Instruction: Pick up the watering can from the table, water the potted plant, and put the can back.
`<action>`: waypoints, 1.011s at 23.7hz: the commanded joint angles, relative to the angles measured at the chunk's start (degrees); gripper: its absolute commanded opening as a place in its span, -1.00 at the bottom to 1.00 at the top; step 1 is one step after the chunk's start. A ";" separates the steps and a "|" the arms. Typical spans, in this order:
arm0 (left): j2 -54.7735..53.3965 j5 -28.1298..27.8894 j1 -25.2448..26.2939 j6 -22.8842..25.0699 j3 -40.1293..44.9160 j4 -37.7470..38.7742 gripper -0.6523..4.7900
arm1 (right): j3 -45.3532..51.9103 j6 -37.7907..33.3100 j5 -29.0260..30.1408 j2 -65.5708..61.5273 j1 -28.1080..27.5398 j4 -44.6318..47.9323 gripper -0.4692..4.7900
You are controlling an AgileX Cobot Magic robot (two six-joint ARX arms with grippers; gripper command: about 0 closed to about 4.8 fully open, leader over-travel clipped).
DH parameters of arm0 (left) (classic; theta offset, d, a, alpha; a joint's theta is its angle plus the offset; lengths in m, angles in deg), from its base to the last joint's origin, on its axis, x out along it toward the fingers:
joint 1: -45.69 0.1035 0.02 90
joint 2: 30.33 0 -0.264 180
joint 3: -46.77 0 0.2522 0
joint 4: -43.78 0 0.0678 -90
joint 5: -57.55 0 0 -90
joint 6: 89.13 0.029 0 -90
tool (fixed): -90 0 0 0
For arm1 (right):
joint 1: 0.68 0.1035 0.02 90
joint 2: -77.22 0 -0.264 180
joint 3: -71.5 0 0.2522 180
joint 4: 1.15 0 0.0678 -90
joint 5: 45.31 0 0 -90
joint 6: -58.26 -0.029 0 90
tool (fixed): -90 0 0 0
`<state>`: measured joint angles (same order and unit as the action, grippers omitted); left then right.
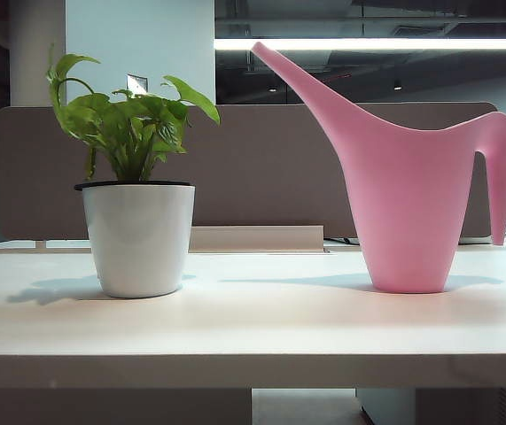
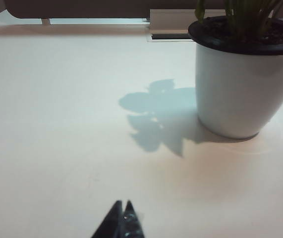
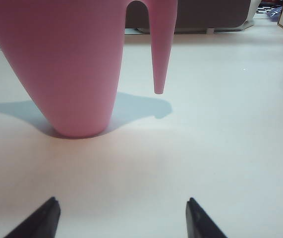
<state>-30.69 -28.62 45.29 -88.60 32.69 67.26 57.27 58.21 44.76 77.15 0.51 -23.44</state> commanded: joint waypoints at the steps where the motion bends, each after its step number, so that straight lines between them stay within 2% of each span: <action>1: -0.04 0.02 -0.07 0.07 -0.20 0.50 -0.78 | 0.44 0.07 0.04 0.07 -0.07 0.55 0.51; 8: -0.13 0.02 -0.15 0.07 -0.35 0.55 -0.78 | 0.44 0.07 0.04 0.07 -0.07 0.55 0.51; 12: -3.63 -0.07 -1.42 0.07 -2.75 2.03 -0.78 | 0.44 0.07 0.04 0.07 -0.07 0.55 0.51; 15: -12.44 -0.11 -7.78 0.07 -10.67 8.41 -0.78 | 0.44 0.07 0.04 0.07 -0.07 0.55 0.51; 18: -18.14 -0.04 -12.79 0.07 -16.09 11.08 -0.78 | 0.44 0.07 0.04 0.07 -0.07 0.57 0.51; 24: -25.44 -0.02 -21.94 0.07 -25.40 11.54 -0.78 | 0.44 0.07 0.04 0.07 -0.07 0.57 0.51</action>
<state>-55.49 -28.66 24.59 -88.57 9.02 79.50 57.27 58.21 44.76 77.15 0.51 -23.47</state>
